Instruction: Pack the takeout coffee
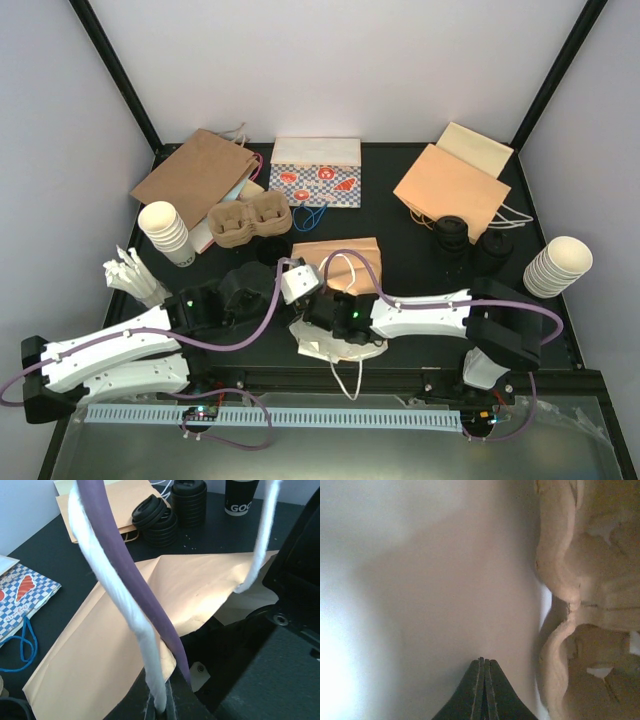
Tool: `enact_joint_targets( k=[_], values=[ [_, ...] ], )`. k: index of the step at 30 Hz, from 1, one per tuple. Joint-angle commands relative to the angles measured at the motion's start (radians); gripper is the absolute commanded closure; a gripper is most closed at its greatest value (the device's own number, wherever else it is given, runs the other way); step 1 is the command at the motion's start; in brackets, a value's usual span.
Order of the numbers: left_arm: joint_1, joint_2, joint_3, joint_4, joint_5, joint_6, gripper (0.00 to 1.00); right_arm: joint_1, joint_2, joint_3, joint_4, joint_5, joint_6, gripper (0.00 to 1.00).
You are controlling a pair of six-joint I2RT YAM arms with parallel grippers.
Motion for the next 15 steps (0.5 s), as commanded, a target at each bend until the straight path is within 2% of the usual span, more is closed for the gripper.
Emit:
enact_joint_targets(
  k=[1,7,15],
  values=[
    [-0.071,-0.024,0.043,0.116,0.331,-0.032,0.98,-0.080,0.023,0.034,0.012,0.028,-0.004,0.99],
    [-0.071,-0.026,0.047,0.110,0.312,-0.038,0.98,-0.081,0.008,0.048,-0.018,0.124,0.064,0.99],
    [-0.071,-0.012,0.041,0.126,0.322,-0.048,0.98,-0.081,-0.068,0.070,0.000,0.074,0.097,0.99]
  ],
)
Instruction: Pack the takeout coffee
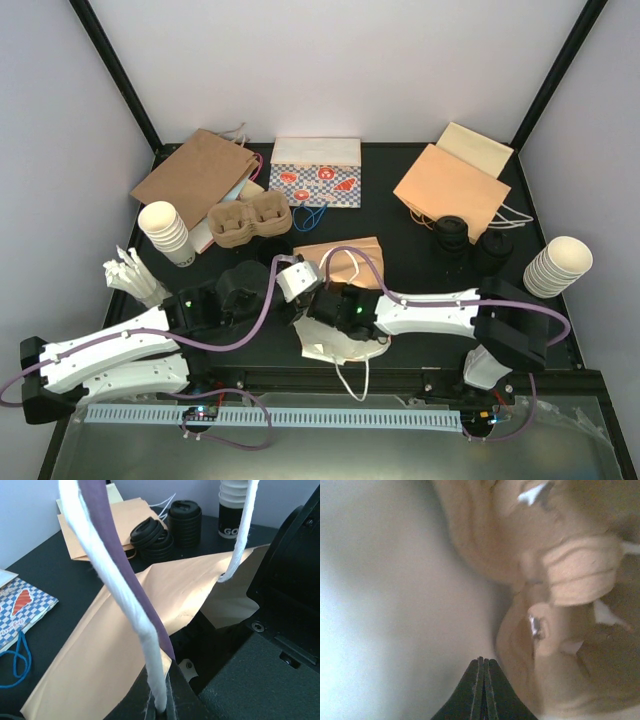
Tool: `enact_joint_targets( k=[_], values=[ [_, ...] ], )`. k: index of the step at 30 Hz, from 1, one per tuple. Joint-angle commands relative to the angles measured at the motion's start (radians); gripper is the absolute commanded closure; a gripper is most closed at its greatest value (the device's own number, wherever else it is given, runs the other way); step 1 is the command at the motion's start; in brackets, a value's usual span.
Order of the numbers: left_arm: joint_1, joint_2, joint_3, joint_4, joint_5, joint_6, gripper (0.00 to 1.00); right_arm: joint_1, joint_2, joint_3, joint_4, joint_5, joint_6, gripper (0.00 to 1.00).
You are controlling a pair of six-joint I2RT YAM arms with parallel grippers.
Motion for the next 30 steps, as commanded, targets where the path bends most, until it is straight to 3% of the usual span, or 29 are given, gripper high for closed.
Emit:
enact_joint_targets(
  k=[1,8,16,20,30],
  values=[
    [-0.071,-0.002,0.040,0.079,0.316,-0.026,0.99,-0.053,-0.049,0.066,0.058,-0.019,0.026,0.99],
    [-0.072,0.050,0.058,0.110,0.304,-0.034,0.98,-0.053,-0.046,0.099,-0.004,-0.023,0.033,0.99],
    [-0.078,0.135,0.141,0.099,0.184,-0.058,0.99,-0.037,-0.041,0.083,-0.037,0.027,0.035,0.99],
    [-0.079,0.145,0.156,0.103,0.203,-0.051,0.98,-0.018,-0.033,0.084,-0.060,0.057,0.041,0.99],
    [-0.084,0.106,0.143,0.057,0.290,-0.003,0.99,-0.017,-0.126,-0.085,0.193,-0.018,-0.341,0.99]
  ],
)
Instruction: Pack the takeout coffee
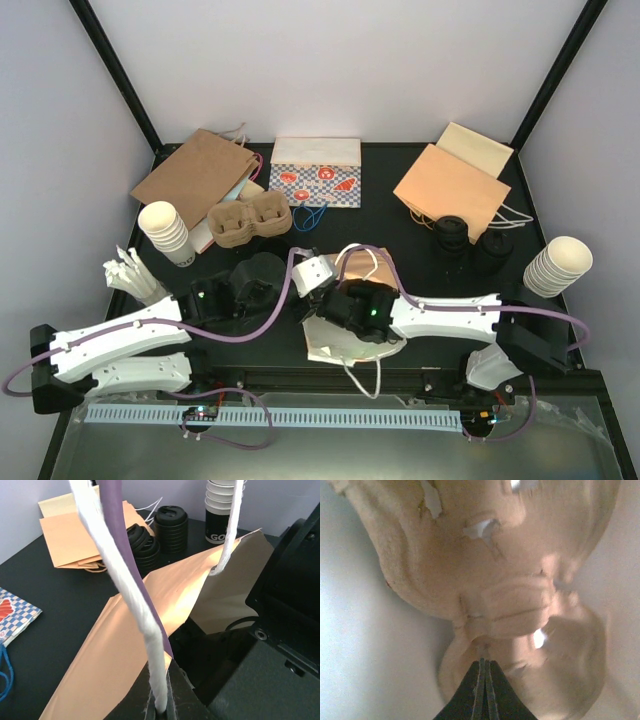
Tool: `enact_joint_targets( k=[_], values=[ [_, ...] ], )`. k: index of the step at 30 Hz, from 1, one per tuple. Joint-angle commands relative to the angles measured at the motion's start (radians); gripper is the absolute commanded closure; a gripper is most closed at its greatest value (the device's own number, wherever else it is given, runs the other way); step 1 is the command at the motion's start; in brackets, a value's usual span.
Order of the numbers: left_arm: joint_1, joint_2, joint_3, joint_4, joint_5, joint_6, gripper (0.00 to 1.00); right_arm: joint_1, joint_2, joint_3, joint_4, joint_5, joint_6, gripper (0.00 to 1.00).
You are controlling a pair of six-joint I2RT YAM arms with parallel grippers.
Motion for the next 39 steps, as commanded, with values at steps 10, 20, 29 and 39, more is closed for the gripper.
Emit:
enact_joint_targets(
  k=[10,20,29,39],
  values=[
    [-0.067,-0.024,0.045,0.014,0.125,0.009,0.98,-0.009,-0.041,-0.054,0.198,0.024,-0.273,0.99],
    [-0.052,-0.033,0.057,-0.060,0.026,0.052,0.98,-0.007,-0.195,-0.085,0.179,0.058,-0.237,0.99],
    [0.008,0.016,0.102,-0.076,0.052,0.075,0.98,0.022,-0.284,-0.094,0.176,0.043,-0.263,0.99],
    [0.035,0.050,0.112,-0.059,0.086,0.089,0.98,0.055,-0.374,-0.073,0.161,0.085,-0.257,0.99]
  ],
)
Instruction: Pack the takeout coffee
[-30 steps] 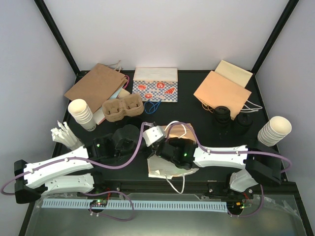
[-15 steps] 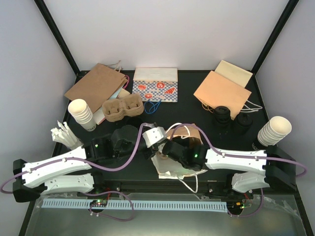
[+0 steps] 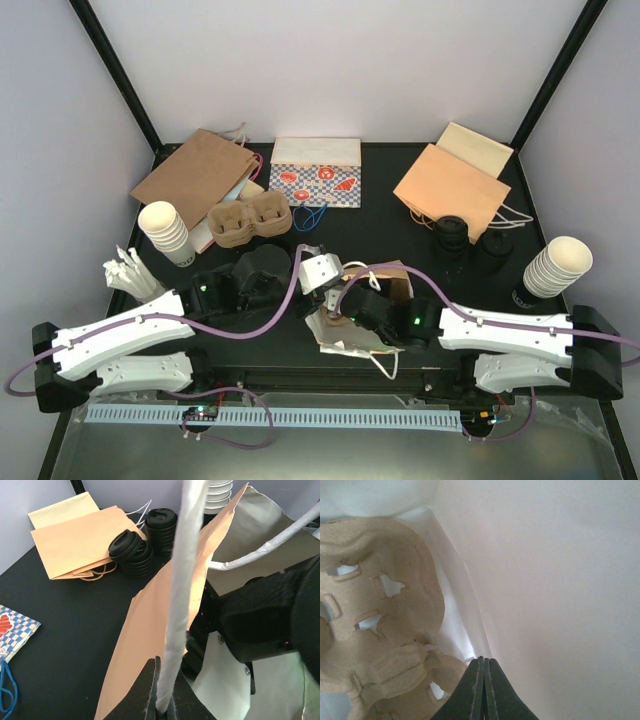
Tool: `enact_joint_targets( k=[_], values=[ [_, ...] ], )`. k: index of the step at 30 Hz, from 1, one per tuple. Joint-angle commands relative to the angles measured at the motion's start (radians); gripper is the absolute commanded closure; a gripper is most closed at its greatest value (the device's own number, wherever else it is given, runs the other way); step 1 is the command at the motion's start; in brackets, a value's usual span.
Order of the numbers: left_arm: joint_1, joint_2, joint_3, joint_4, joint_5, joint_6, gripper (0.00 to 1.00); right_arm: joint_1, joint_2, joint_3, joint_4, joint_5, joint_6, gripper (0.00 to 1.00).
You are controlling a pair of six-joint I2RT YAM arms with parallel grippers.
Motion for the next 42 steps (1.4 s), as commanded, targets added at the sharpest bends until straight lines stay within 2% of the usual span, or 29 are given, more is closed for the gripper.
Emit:
enact_joint_targets(
  k=[1,10,20,27,34,42],
  values=[
    [0.008,0.005,0.040,-0.009,0.037,0.014,0.99,0.017,-0.060,0.019,0.011,0.036,-0.004,0.99],
    [0.008,0.018,0.065,-0.020,0.055,0.016,0.98,0.080,-0.049,0.002,0.041,0.086,-0.101,0.99],
    [0.007,-0.003,0.065,-0.024,0.139,0.050,0.99,0.070,0.033,-0.043,0.053,0.063,-0.177,0.99],
    [0.004,-0.069,0.007,0.016,0.227,0.060,0.99,0.031,0.140,-0.068,0.105,0.038,-0.183,0.99],
    [-0.015,-0.081,-0.023,0.026,0.235,0.036,0.99,0.007,0.278,-0.053,0.165,0.073,-0.127,0.99],
    [-0.071,-0.049,-0.041,0.051,0.230,0.032,0.99,0.006,0.352,-0.047,0.283,0.085,-0.146,0.99]
  ],
)
